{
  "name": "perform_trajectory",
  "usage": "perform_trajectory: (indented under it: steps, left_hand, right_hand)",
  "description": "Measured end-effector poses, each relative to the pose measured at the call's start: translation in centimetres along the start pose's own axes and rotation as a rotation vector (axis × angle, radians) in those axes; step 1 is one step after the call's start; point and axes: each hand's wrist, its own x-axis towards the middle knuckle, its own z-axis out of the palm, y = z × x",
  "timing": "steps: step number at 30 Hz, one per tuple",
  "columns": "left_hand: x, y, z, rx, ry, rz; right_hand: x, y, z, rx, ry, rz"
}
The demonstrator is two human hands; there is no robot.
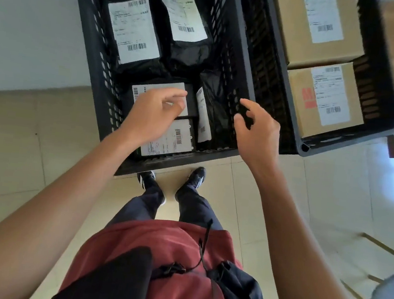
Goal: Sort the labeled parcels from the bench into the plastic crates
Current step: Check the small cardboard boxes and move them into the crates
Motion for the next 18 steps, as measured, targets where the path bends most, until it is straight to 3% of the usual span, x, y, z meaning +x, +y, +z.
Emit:
perform_trajectory:
  steps: [8, 18]
  left_hand:
    - [-2.1, 6.9, 1.1, -0.016, -0.068, 0.222]
    - [-2.6, 18.2, 10.7, -0.019, -0.207, 0.443]
  right_hand:
    - [-3.6, 1.0, -4.8, 0.091, 0.198, -0.025]
    - [-5.6, 9.1, -14.4, 0.135, 0.367, 0.019]
